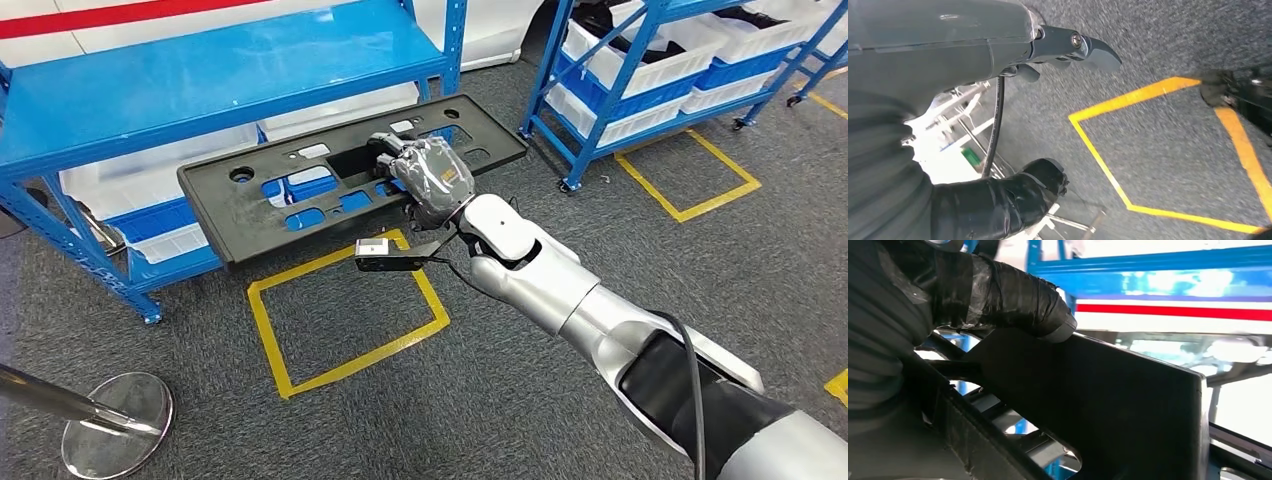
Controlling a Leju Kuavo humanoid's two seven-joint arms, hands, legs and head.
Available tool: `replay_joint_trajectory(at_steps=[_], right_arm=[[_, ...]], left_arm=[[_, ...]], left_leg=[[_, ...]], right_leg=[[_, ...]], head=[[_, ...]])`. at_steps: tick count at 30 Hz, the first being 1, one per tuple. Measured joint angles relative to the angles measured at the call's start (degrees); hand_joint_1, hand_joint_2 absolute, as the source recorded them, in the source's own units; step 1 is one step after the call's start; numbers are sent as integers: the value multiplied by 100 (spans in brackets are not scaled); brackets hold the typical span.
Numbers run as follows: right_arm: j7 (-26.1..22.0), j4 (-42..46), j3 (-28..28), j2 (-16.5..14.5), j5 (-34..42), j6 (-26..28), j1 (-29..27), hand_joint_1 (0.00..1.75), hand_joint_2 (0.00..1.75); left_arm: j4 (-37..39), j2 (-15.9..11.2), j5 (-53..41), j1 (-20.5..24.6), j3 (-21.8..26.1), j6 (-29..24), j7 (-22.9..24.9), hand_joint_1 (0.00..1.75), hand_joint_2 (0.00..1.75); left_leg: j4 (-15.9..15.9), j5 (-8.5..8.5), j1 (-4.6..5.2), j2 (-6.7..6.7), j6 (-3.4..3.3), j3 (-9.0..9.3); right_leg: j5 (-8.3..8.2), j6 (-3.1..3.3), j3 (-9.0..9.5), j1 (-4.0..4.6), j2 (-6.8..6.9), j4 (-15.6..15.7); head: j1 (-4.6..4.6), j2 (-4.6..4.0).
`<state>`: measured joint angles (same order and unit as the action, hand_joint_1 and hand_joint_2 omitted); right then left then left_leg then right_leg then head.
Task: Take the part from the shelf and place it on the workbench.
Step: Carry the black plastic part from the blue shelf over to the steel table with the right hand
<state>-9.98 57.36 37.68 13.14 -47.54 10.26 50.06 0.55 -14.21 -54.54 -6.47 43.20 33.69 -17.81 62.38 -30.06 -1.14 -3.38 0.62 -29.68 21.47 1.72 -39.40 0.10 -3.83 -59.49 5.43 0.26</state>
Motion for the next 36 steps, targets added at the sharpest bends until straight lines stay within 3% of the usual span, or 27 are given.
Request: replay_joint_trajectory(at_steps=[2,4,5,6,8,9,10,11,12,13,14,16,18,19,21,23,25,26,27,29,31,32,34,36], right_arm=[[1,-3,0,-13,3,0,9,175,175],[1,-16,0,-15,7,-4,12,175,175],[0,-22,1,-14,7,-12,17,175,175],[-3,-27,2,-16,7,-21,25,175,175],[-10,-32,5,-32,7,-53,45,175,175],[-13,-36,10,-40,8,-67,51,175,175],[-14,-44,21,-46,8,-80,52,175,175],[-14,-52,35,-50,9,-87,52,175,175],[-14,-59,54,-57,9,-92,56,175,175],[-15,-64,74,-67,9,-96,67,175,175],[-16,-66,87,-82,10,-98,92,175,175],[-18,-67,101,-119,15,-106,170,175,175],[-18,-72,102,-143,25,-121,228,175,175],[-19,-79,105,-150,28,-134,236,175,175],[-22,-96,122,-173,31,-162,237,175,175],[-25,-110,155,-213,34,-179,242,175,175],[-26,-117,193,-241,37,-184,237,175,175],[-28,-121,213,-245,37,-184,233,175,175],[-29,-123,231,-245,37,-184,229,175,175],[-32,-125,259,-245,37,-184,231,175,175],[-31,-125,274,-244,37,-189,237,175,175],[-31,-125,281,-243,37,-192,238,175,175],[-31,-125,296,-232,30,-199,240,175,175],[-25,-123,305,-197,7,-215,269,175,175]], left_arm=[[0,-4,-2,1,0,-3,0,0,175],[1,-6,-6,8,1,-5,0,0,175],[1,-8,-10,20,1,-5,0,0,175],[2,-8,-15,29,1,-5,0,0,175],[2,-8,-40,40,1,-7,0,0,175],[2,-10,-54,40,1,-7,0,0,175],[2,-11,-69,43,1,-8,1,0,175],[2,-14,-85,47,0,-9,1,0,175],[2,-15,-99,54,1,-9,2,0,175],[2,-15,-113,62,1,-9,2,0,175],[2,-15,-127,69,0,-9,2,0,175],[2,-14,-153,79,1,-11,4,0,175],[2,-13,-186,91,1,-15,11,0,175],[2,-10,-205,107,1,-16,15,0,175],[2,-1,-237,124,-1,-17,19,0,175],[2,4,-256,113,-1,-22,23,0,175],[2,4,-268,106,-1,-28,30,0,175],[2,3,-272,109,-1,-31,32,0,175],[2,3,-275,113,-1,-31,33,0,175],[2,2,-281,123,-1,-32,33,0,175],[2,1,-304,124,-1,-34,30,0,175],[2,1,-321,124,-1,-37,27,0,175],[2,-2,-356,130,-1,-42,19,0,175],[2,-14,-397,159,-1,-45,4,0,175]], left_leg=[[-380,-149,13,-97,-26,221],[-407,-83,6,55,-84,168],[-416,-24,-1,135,-130,132],[-430,43,-10,223,-176,74],[-422,166,12,377,-226,-65],[-412,220,23,454,-233,-147],[-399,272,31,528,-231,-228],[-387,319,37,599,-226,-307],[-376,366,44,668,-218,-380],[-369,409,51,732,-204,-440],[-364,446,61,789,-186,-488],[-372,531,69,904,-126,-541],[-414,632,56,1022,-54,-562],[-420,638,40,1010,-15,-581],[-217,389,23,770,31,-686],[427,-127,17,457,43,-904],[1090,-442,16,364,52,-1061],[1174,-433,13,358,58,-1021],[1046,-334,6,349,65,-884],[343,-93,-17,220,73,-404],[-162,-3,-26,38,56,-115],[-226,-17,-19,-2,42,-89],[-243,48,-22,103,-3,-135],[-275,135,-36,256,-83,-184]], right_leg=[[-104,-65,-81,9,-119,-42],[-179,-127,-121,9,-200,-29],[-76,-154,-168,10,-134,-99],[145,-180,-239,4,-16,-282],[757,-234,-406,-26,257,-952],[950,-257,-465,-49,318,-1323],[995,-271,-470,-69,344,-1596],[915,-279,-404,-85,359,-1712],[763,-277,-236,-95,380,-1630],[628,-261,31,-93,439,-1357],[598,-233,356,-73,547,-955],[729,-153,878,2,729,-165],[775,-75,990,71,715,172],[710,-41,963,69,668,219],[568,60,885,47,578,295],[457,137,746,40,473,279],[377,150,572,49,341,204],[346,141,484,45,273,153],[321,126,399,35,204,96],[284,84,233,10,69,-32],[234,23,100,2,-54,-134],[193,-9,56,4,-113,-153],[105,-70,12,3,-238,-149],[238,-124,-74,4,-149,-259]], head=[[3,1],[3,-1],[6,-1],[10,-2],[18,-1],[15,-1],[15,-1],[15,-2],[15,-1],[15,-1],[15,-1],[14,0],[13,1],[14,-1],[13,-1],[11,-1],[9,-2],[9,-2],[8,-2],[8,-2],[9,-1],[10,-1],[11,-1],[17,-1]])
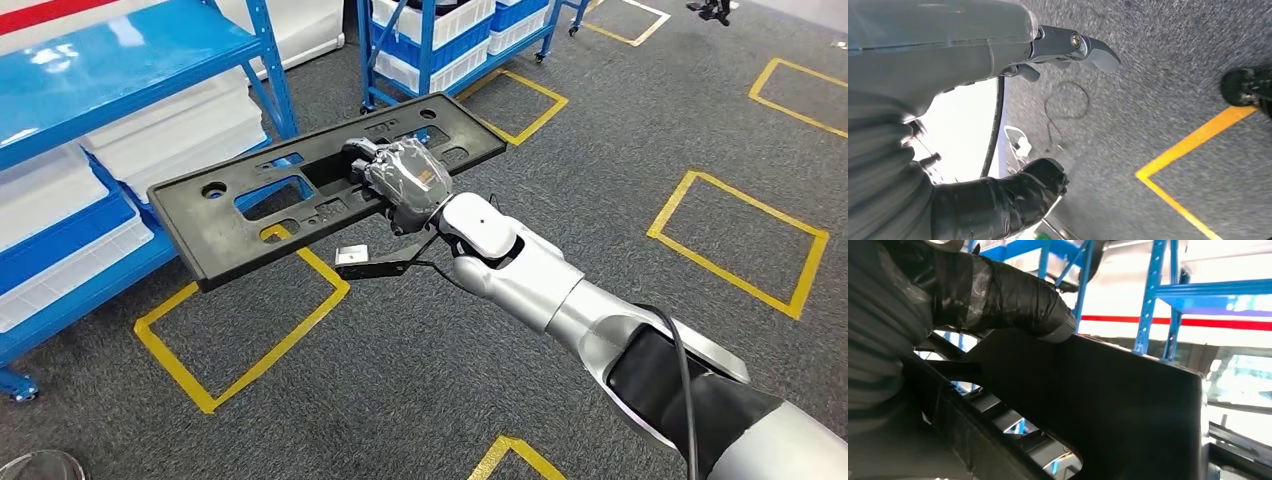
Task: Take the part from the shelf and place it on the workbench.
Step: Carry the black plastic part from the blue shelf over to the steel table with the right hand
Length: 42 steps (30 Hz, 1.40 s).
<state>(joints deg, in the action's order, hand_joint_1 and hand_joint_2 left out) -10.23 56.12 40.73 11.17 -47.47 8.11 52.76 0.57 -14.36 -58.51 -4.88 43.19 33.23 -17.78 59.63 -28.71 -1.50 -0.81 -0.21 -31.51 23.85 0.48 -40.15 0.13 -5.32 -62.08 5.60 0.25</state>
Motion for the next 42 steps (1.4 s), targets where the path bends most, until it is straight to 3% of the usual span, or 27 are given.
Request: replay_joint_trajectory(at_steps=[2,4,5,6,8,10,12,14,16,18,19,20,21,22,24,26,27,29,30,31,33,35,36,37,39,41,42], right_arm=[[10,6,9,27,-22,-42,65,175,175],[19,14,16,53,-27,-88,122,175,175],[22,17,17,76,-26,-105,136,175,175],[25,17,20,102,-25,-118,143,175,175],[26,32,22,146,-25,-145,167,175,175],[26,68,23,180,-25,-162,229,175,175],[26,100,23,203,-24,-166,296,175,175],[26,112,25,228,-24,-169,327,175,175],[27,125,41,245,-27,-176,347,175,175],[35,141,63,245,-38,-184,368,175,175],[40,145,72,245,-44,-188,372,175,175],[45,147,80,245,-50,-195,372,175,175],[49,147,88,246,-55,-207,372,175,175],[52,149,93,247,-59,-221,373,175,175],[61,158,97,252,-66,-257,392,175,175],[69,170,97,269,-70,-282,439,175,175],[71,173,97,290,-71,-291,469,175,175],[72,175,97,349,-72,-305,527,175,175],[71,177,95,386,-71,-312,560,175,175],[70,179,93,415,-70,-316,593,175,175],[70,181,89,454,-70,-325,646,175,175],[83,174,98,475,-90,-338,660,175,175],[99,168,105,493,-118,-342,659,175,175],[122,160,113,518,-158,-341,662,175,175],[169,148,119,594,-248,-326,692,175,175],[199,139,121,665,-335,-289,766,175,175],[207,132,127,699,-374,-268,813,175,175]], left_arm=[[0,-15,-38,9,0,-1,-18,0,175],[0,-35,-73,-2,0,0,-30,0,175],[0,-49,-92,-5,0,1,-34,0,175],[0,-63,-113,-4,0,0,-37,0,175],[0,-79,-141,0,0,1,-39,0,175],[0,-81,-154,0,1,2,-44,0,175],[0,-79,-162,4,2,4,-47,0,175],[0,-74,-167,26,2,6,-48,0,175],[0,-69,-177,44,1,7,-48,0,175],[0,-67,-204,32,0,3,-46,0,175],[0,-66,-221,22,0,-2,-43,0,175],[0,-66,-236,19,0,-6,-39,0,175],[0,-66,-248,23,0,-10,-35,0,175],[0,-66,-257,32,0,-10,-33,0,175],[0,-67,-265,54,0,-10,-31,0,175],[0,-67,-270,60,1,-10,-26,0,175],[0,-66,-273,61,1,-10,-25,0,175],[0,-68,-278,65,2,-10,-22,0,175],[0,-71,-280,73,2,-10,-22,0,175],[0,-74,-280,78,3,-10,-21,0,175],[0,-79,-284,64,4,-10,-21,0,175],[0,-80,-299,37,9,-10,-21,0,175],[0,-81,-311,29,13,-10,-21,0,175],[0,-82,-323,26,16,-10,-21,0,175],[0,-86,-337,21,24,-10,-26,0,175],[0,-93,-351,10,30,-9,-35,0,175],[0,-98,-362,5,34,-8,-39,0,175]], left_leg=[[-13,89,17,151,-78,-85],[-3,172,45,291,-111,-209],[5,212,55,358,-115,-270],[12,247,63,420,-114,-326],[20,305,81,531,-104,-402],[14,366,92,636,-62,-437],[-25,449,70,757,9,-446],[-64,498,35,811,81,-460],[125,246,23,533,122,-545],[732,-256,26,185,134,-722],[1100,-443,29,119,139,-811],[1371,-519,29,99,146,-855],[1472,-482,25,95,153,-822],[1360,-355,20,87,159,-691],[675,-161,-5,-79,160,-216],[156,-184,-15,-290,140,91],[97,-227,-5,-322,123,118],[58,-182,2,-186,63,100],[33,-143,-1,-111,17,96],[4,-101,-10,-34,-30,85],[-29,-34,-1,118,-84,38],[-28,6,10,275,-83,-25],[-27,22,11,352,-75,-51],[-26,33,11,422,-67,-69],[-27,44,9,549,-48,-78],[-32,49,20,659,6,-77],[-38,53,21,711,43,-74]], right_leg=[[464,-60,-169,-14,295,-498],[886,-111,-323,-47,468,-1200],[944,-122,-318,-63,493,-1406],[894,-123,-220,-75,507,-1426],[630,-81,263,-72,591,-867],[541,-7,780,9,823,-76],[539,52,945,111,921,289],[394,122,910,140,812,409],[232,212,851,122,710,535],[113,274,721,117,596,556],[70,288,639,122,530,534],[27,290,555,125,458,500],[-12,282,469,123,383,454],[-42,266,385,115,307,401],[-86,223,214,93,159,262],[-129,166,70,83,27,129],[-166,132,23,82,-38,103],[-239,67,-28,74,-146,101],[-219,40,-54,73,-97,80],[-125,9,-108,67,24,-29],[253,-70,-331,30,345,-596],[587,-144,-564,-39,479,-1279],[624,-169,-566,-69,497,-1406],[565,-186,-453,-95,514,-1315],[321,-198,31,-117,650,-600],[207,-154,393,-45,847,31],[218,-119,439,1,891,153]], head=[[7,-1],[9,0],[8,0],[9,0],[8,1],[7,2],[8,2],[8,1],[7,1],[5,0],[3,0],[4,0],[4,0],[3,1],[3,2],[4,1],[4,2],[5,1],[10,1],[16,1],[29,1],[31,2],[29,2],[29,2],[28,1],[28,1],[27,2]])
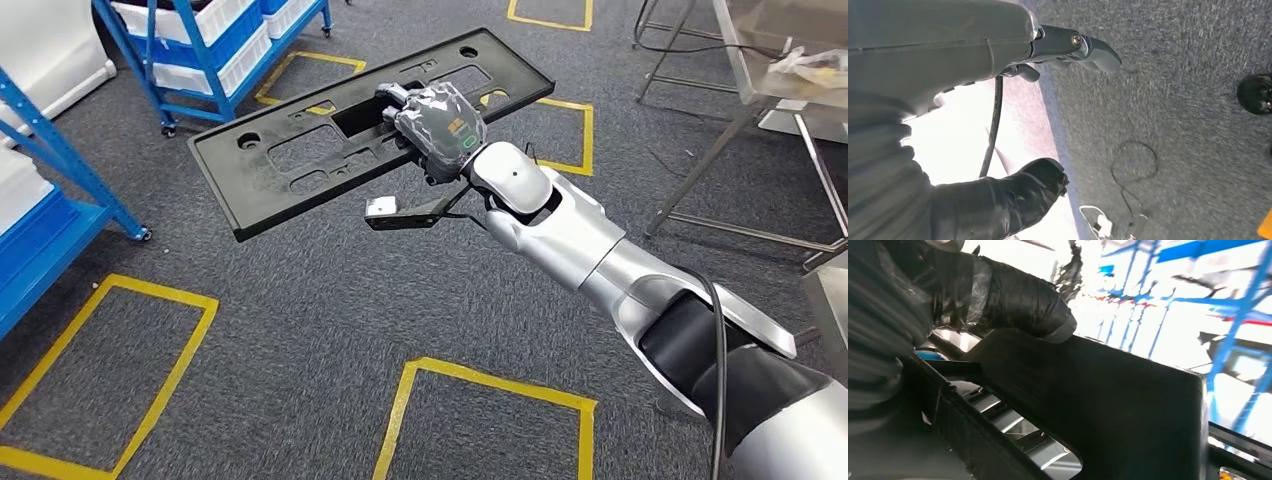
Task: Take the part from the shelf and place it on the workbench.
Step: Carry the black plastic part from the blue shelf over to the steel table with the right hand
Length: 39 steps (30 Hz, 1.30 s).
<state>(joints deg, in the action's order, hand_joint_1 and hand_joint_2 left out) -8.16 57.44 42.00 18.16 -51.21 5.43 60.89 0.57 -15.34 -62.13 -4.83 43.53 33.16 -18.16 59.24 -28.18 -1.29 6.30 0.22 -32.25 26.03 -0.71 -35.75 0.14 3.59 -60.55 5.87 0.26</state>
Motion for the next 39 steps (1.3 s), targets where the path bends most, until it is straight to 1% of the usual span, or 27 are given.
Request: replay_joint_trajectory(at_steps=[2,3,5,6,7,8,9,10,11,13,15,16,18,20,22,23,24,25,26,28,30,31,33,35,37,38,39], right_arm=[[7,-25,15,94,-49,27,89,175,175],[7,-37,22,143,-58,32,129,175,175],[5,-69,25,236,-73,44,215,175,175],[5,-92,26,267,-80,56,250,175,175],[5,-117,29,295,-87,66,274,175,175],[4,-142,33,317,-92,74,282,175,175],[-2,-164,39,334,-98,80,281,175,175],[-8,-181,44,351,-104,81,279,175,175],[-13,-195,48,365,-109,82,282,175,175],[-11,-215,51,392,-115,87,303,175,175],[-4,-232,52,438,-119,95,336,175,175],[-3,-238,52,472,-121,98,349,175,175],[-4,-247,51,563,-122,98,368,175,175],[-2,-262,49,675,-128,99,422,175,175],[7,-287,48,746,-138,101,486,175,175],[9,-303,50,763,-142,102,501,175,175],[9,-317,52,777,-142,101,502,175,175],[8,-332,55,793,-142,101,500,175,175],[8,-345,57,810,-142,101,500,175,175],[8,-360,58,836,-142,103,511,175,175],[8,-365,58,846,-146,107,524,175,175],[10,-367,58,855,-151,109,529,175,175],[14,-370,57,883,-166,113,545,175,175],[16,-370,57,903,-179,118,588,175,175],[17,-370,59,899,-192,122,626,175,175],[18,-373,64,897,-198,122,629,175,175],[18,-375,69,894,-205,122,623,175,175]], left_arm=[[0,-3,-21,7,11,3,-7,0,175],[0,-1,-28,22,18,4,-11,0,175],[0,4,-40,22,28,7,-27,0,175],[0,5,-49,0,32,9,-32,0,175],[0,4,-56,-33,35,8,-37,0,175],[0,3,-64,-62,38,7,-40,0,175],[0,2,-72,-80,41,5,-39,0,175],[0,1,-75,-86,44,4,-40,0,175],[0,0,-78,-84,46,4,-40,0,175],[0,-4,-78,-82,55,4,-42,0,175],[0,-13,-80,-86,75,2,-43,0,175],[0,-18,-82,-86,87,2,-43,0,175],[0,-29,-88,-74,110,-1,-43,0,175],[0,-43,-96,-66,130,-2,-47,0,175],[0,-48,-107,-90,146,-2,-56,0,175],[0,-48,-114,-104,152,-2,-58,0,175],[0,-49,-120,-112,156,-2,-60,0,175],[0,-49,-124,-113,160,-2,-59,0,175],[0,-49,-127,-112,162,-2,-60,0,175],[0,-51,-126,-111,167,-2,-63,0,175],[0,-55,-128,-113,171,-3,-66,0,175],[0,-56,-129,-110,172,-3,-66,0,175],[0,-53,-132,-83,175,-3,-66,0,175],[0,-48,-134,-60,176,-2,-69,0,175],[0,-43,-139,-73,178,-2,-72,0,175],[0,-44,-140,-86,178,-3,-72,0,175],[0,-44,-143,-95,178,-4,-69,0,175]], left_leg=[[-17,1,-9,100,77,14],[8,-33,-25,57,103,11],[305,-248,-51,-218,119,-125],[622,-419,-55,-398,110,-274],[1004,-585,-45,-511,101,-459],[1350,-696,-35,-565,97,-630],[1544,-705,-25,-586,93,-735],[1532,-604,-19,-599,86,-747],[1313,-415,-18,-624,75,-662],[610,-57,-32,-841,42,-369],[220,24,-39,-1032,15,-204],[182,2,-31,-1034,-1,-185],[116,38,-18,-905,-67,-167],[29,93,-26,-769,-139,-134],[-12,112,-19,-632,-166,-119],[-14,110,-14,-554,-166,-118],[-13,104,-13,-480,-163,-118],[-13,95,-14,-407,-157,-115],[-13,85,-16,-338,-147,-108],[-16,56,-15,-220,-108,-73],[-19,20,1,-111,-45,-30],[-25,3,6,-54,-11,-9],[-30,-37,-9,20,63,37],[162,-185,-42,-172,98,-14],[785,-500,-50,-471,84,-313],[1173,-648,-38,-544,76,-525],[1463,-710,-24,-577,68,-701]], right_leg=[[-28,90,-1,50,-92,47],[-51,132,12,52,-147,86],[-97,233,46,42,-243,160],[-109,271,49,44,-295,174],[-115,301,45,52,-358,173],[-118,322,40,62,-430,167],[-120,327,35,71,-509,157],[-121,329,28,76,-593,139],[-117,326,19,78,-675,112],[-93,302,-34,80,-832,17],[-87,252,-132,62,-977,-69],[-104,213,-173,48,-1046,-81],[-137,144,-215,11,-1133,-67],[3,80,-324,14,-925,-270],[323,13,-607,0,-578,-881],[449,-17,-771,-25,-483,-1215],[494,-41,-877,-54,-432,-1427],[438,-59,-888,-82,-399,-1441],[293,-73,-787,-106,-360,-1239],[-27,-86,-391,-101,-149,-495],[-132,-37,-141,-33,14,-24],[-102,-1,-120,6,11,21],[-112,90,-95,19,-124,57],[-133,189,-44,11,-242,117],[-139,271,-13,23,-354,144],[-136,300,-10,41,-421,140],[-132,313,-9,57,-497,133]], head=[[-1,0],[-1,0],[-1,0],[-2,0],[-2,0],[-2,0],[-3,0],[-2,0],[-3,0],[-2,0],[-1,0],[-2,1],[-3,0],[5,0],[14,0],[12,0],[12,0],[13,0],[11,0],[12,0],[11,1],[10,1],[10,1],[8,1],[7,1],[5,1],[7,0]])
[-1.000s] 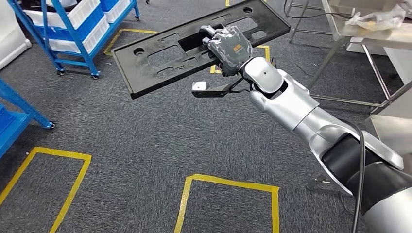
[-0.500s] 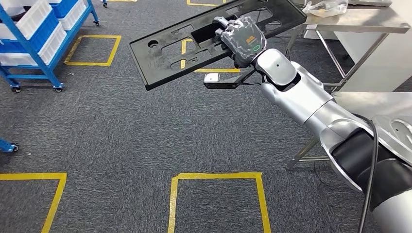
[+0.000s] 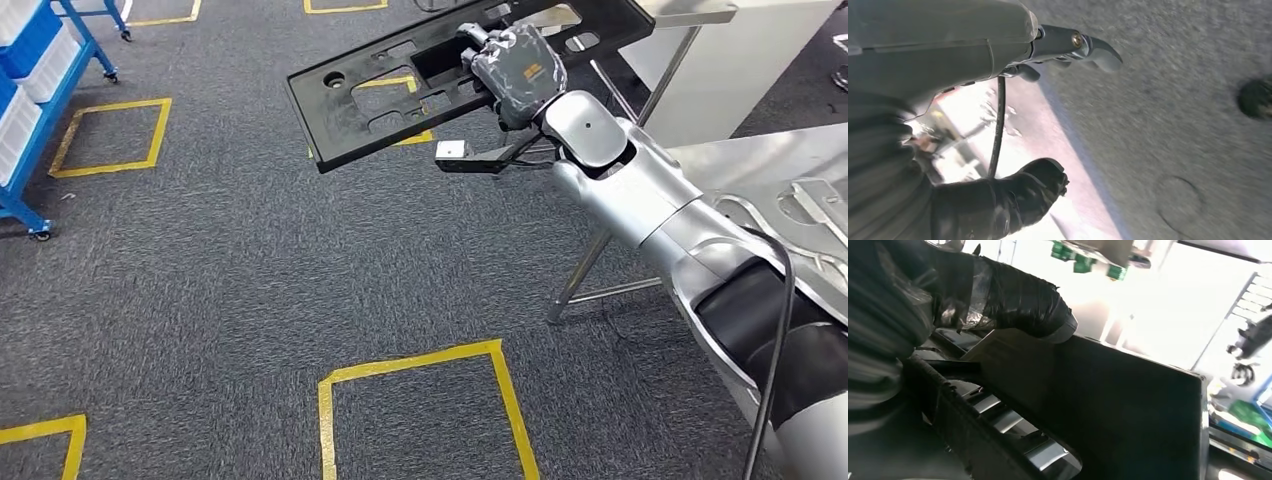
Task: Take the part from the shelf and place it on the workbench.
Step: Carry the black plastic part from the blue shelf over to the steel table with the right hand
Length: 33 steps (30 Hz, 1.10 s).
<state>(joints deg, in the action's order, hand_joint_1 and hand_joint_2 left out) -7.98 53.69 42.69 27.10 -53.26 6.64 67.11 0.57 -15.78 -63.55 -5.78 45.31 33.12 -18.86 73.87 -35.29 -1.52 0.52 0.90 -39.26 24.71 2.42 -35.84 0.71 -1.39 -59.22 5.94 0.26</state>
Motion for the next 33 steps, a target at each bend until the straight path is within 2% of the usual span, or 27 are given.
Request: replay_joint_trajectory(at_steps=[1,2,3,5,6,7,9,10,12,13,15,16,17,19,20,24,26,27,28,29,30,31,32,33], right_arm=[[-1,-3,6,0,-5,0,-7,175,175],[-1,-5,10,0,-8,0,-11,175,175],[-2,-7,12,-1,-9,0,-11,175,175],[-1,-9,13,-3,-10,0,-8,175,175],[1,-14,13,-3,-12,0,-10,175,175],[3,-20,13,-3,-17,-1,-14,175,175],[20,-36,13,25,-37,2,-19,175,175],[30,-43,13,53,-46,5,-15,175,175],[60,-66,13,105,-56,30,-6,175,175],[70,-85,13,122,-57,48,-7,175,175],[84,-138,14,150,-62,86,-46,175,175],[83,-170,14,169,-66,99,-78,175,175],[82,-201,15,187,-70,114,-110,175,175],[78,-243,15,214,-73,146,-153,175,175],[76,-251,15,219,-73,157,-161,175,175],[75,-256,15,221,-72,167,-164,175,175],[50,-266,12,219,-10,273,-199,175,175],[44,-261,2,221,29,338,-254,175,175],[46,-242,-21,221,70,405,-316,175,175],[63,-220,-43,220,84,428,-374,175,175],[79,-197,-63,216,90,435,-435,175,175],[89,-184,-75,208,91,437,-475,175,175],[90,-184,-76,201,91,435,-519,175,175],[90,-183,-77,192,91,435,-557,175,175]], left_arm=[[0,-1,-1,-5,0,-1,2,0,175],[0,-1,-2,-8,0,1,2,0,175],[0,-1,-3,-8,0,1,2,0,175],[0,-11,-2,-11,2,2,-1,0,175],[0,-16,-3,-13,3,2,-2,0,175],[0,-21,-3,-15,4,1,-2,0,175],[0,-29,-10,-12,8,0,-3,0,175],[0,-32,-14,-10,10,-1,-5,0,175],[0,-30,-20,-29,21,-5,-15,0,175],[0,-25,-21,-49,29,-10,-18,0,175],[0,-8,-34,-87,45,-40,-15,0,175],[0,6,-43,-96,51,-66,-10,0,175],[0,23,-54,-99,57,-94,-6,0,175],[0,59,-68,-99,66,-132,1,0,175],[0,68,-72,-98,69,-137,2,0,175],[0,73,-74,-98,71,-138,2,0,175],[0,92,-81,-95,76,-143,13,0,175],[0,113,-93,-76,81,-143,21,0,175],[0,137,-109,-62,88,-141,25,0,175],[0,152,-124,-53,93,-137,24,0,175],[0,167,-140,-47,98,-132,22,0,175],[0,170,-151,-61,100,-129,19,0,175],[0,171,-158,-71,101,-128,19,0,175],[0,171,-164,-78,102,-125,18,0,175]], left_leg=[[108,50,13,-16,-12,-97],[-5,209,22,-32,-31,-92],[-307,443,27,-77,-57,7],[-997,778,24,-327,-112,275],[-1213,842,26,-424,-126,366],[-1314,836,31,-474,-134,414],[-1398,853,42,-359,-161,457],[-1454,874,38,-290,-190,486],[-1569,913,23,-149,-245,553],[-1597,913,25,-79,-256,579],[-1615,890,20,62,-258,611],[-1614,870,12,132,-250,626],[-1611,847,1,198,-234,647],[-1602,801,-20,296,-194,691],[-1598,787,-25,321,-181,705],[-1596,776,-29,337,-170,714],[-1579,719,-9,418,-97,756],[-1582,661,-11,500,-28,804],[-1391,508,-14,431,27,769],[-1090,333,-21,317,48,652],[-675,137,-23,184,61,461],[-216,-17,-10,15,38,209],[19,-23,9,-8,19,35],[51,87,26,-21,-7,-52]], right_leg=[[5,10,0,13,-83,-12],[12,15,1,22,-167,-28],[25,15,1,26,-247,-52],[58,-4,-25,26,-391,-114],[65,-29,-51,15,-455,-137],[63,-60,-79,-2,-520,-147],[44,-127,-112,-36,-617,-134],[63,-157,-127,-34,-542,-152],[246,-219,-267,-32,-224,-444],[392,-255,-412,-47,-59,-738],[614,-327,-751,-117,58,-1369],[599,-363,-840,-157,82,-1501],[484,-399,-829,-194,109,-1433],[150,-449,-619,-243,180,-959],[42,-460,-530,-253,208,-773],[-31,-466,-460,-257,240,-630],[-78,-429,-303,-190,415,-307],[-83,-361,-217,-160,432,-155],[-68,-261,-131,-122,407,-23],[-43,-168,-98,-112,280,-19],[-21,-84,-60,-96,144,-5],[-3,-38,-34,-68,48,-6],[12,-17,-18,-44,-35,-13],[28,-2,-3,-24,-119,-25]], head=[[-1,0],[-1,0],[-1,0],[2,0],[2,1],[0,1],[-3,1],[-1,1],[4,1],[8,0],[7,0],[6,0],[6,0],[7,0],[7,0],[7,0],[5,0],[3,0],[2,0],[1,0],[0,0],[1,0],[0,0],[2,0]])
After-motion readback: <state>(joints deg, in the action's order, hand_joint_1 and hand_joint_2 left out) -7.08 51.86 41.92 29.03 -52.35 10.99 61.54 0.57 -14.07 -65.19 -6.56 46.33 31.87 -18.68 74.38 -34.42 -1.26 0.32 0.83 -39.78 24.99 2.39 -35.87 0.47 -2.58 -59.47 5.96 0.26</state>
